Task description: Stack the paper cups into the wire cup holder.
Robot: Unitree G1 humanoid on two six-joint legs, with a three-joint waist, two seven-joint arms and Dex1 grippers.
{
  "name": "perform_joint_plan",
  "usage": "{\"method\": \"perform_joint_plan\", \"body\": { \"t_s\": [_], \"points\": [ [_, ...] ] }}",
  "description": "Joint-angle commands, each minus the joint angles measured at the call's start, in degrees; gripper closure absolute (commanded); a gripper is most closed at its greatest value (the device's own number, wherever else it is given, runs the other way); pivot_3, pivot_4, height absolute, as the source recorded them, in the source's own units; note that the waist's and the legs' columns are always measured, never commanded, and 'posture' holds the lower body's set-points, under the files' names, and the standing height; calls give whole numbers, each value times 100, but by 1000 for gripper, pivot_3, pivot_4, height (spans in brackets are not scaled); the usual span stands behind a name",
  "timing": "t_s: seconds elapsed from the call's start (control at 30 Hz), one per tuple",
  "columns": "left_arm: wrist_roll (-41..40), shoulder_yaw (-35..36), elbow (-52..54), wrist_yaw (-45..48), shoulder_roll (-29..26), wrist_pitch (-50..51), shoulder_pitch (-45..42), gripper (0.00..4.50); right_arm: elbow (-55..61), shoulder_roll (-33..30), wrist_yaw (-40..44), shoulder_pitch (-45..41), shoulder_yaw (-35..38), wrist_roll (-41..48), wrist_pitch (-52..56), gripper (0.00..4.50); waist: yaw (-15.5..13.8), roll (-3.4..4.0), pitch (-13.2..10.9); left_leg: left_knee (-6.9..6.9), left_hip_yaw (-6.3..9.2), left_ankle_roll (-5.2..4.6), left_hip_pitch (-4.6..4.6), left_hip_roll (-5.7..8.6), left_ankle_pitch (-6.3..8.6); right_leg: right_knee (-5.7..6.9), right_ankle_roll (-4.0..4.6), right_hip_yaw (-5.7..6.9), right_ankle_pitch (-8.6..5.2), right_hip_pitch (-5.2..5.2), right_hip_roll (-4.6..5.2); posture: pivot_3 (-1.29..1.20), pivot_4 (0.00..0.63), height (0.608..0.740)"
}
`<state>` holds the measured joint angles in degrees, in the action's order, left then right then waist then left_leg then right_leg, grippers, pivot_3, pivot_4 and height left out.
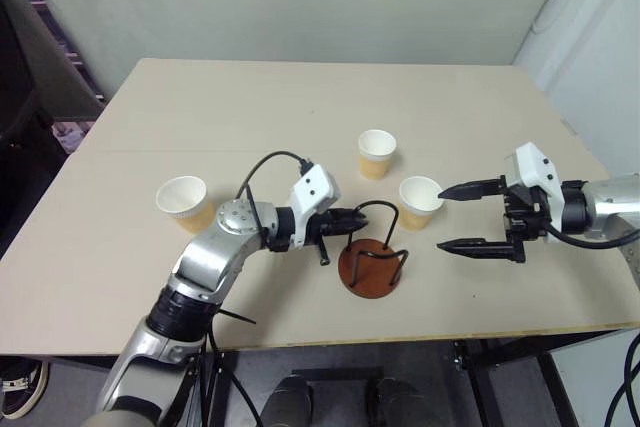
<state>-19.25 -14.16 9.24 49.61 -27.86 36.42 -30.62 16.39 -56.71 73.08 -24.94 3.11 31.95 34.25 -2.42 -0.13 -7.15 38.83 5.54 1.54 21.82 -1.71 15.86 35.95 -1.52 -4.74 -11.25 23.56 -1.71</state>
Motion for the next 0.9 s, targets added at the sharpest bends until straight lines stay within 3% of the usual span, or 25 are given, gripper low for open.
{"method": "perform_joint_plan", "body": {
  "t_s": [0.03, 0.07, 0.43, 0.6, 0.8, 0.9],
  "points": [
    [102, -3, 206, -102, 17, -47, 1, 2574, -14, -66, 26, -162, -38, -121, -166, 0, 1, 0, 0, 1, -1, 0, 1, 0, 0, -1, 0, 0, 0, 2, 0, 0, 150, 740],
    [113, 8, 211, -101, 10, -69, 10, 2248, -81, -46, 8, -214, -85, -186, -201, 0, 2, 0, 0, 2, -1, 0, 1, 0, 0, -1, 0, 0, 0, 2, 0, 0, 150, 740],
    [-329, 1001, 682, -158, -518, 61, 442, 2248, -1290, 531, -47, -1132, -1247, -1483, -1092, 0, 85, 1, 0, -7, -3, -9, 2, -7, 7, 5, -4, -5, 7, 22, 0, 0, 150, 740],
    [-1212, 2096, 1355, -217, -858, 516, 777, 2248, -2196, 970, 45, -1647, -1831, -2183, -1662, 0, 141, 1, 0, -17, -4, -8, 8, -9, 10, 5, 6, -5, 13, 42, 1, 0, 150, 740],
    [-1656, 2216, 1961, -251, -1147, 951, 1127, 2248, -3036, 1244, 119, -1931, -2089, -2711, -2267, 0, 92, 4, 0, -19, -7, -13, 11, -6, 14, 1, 8, -3, 13, 43, 18, 0, 150, 740],
    [-1797, 2571, 2049, -282, -1409, 1046, 1239, 2215, -3347, 1370, 207, -2029, -2138, -2869, -2521, 596, 113, 4, 0, -20, -9, -10, 11, -8, 16, 4, 13, -2, 15, 49, 20, 0, 150, 740]
  ]
}}
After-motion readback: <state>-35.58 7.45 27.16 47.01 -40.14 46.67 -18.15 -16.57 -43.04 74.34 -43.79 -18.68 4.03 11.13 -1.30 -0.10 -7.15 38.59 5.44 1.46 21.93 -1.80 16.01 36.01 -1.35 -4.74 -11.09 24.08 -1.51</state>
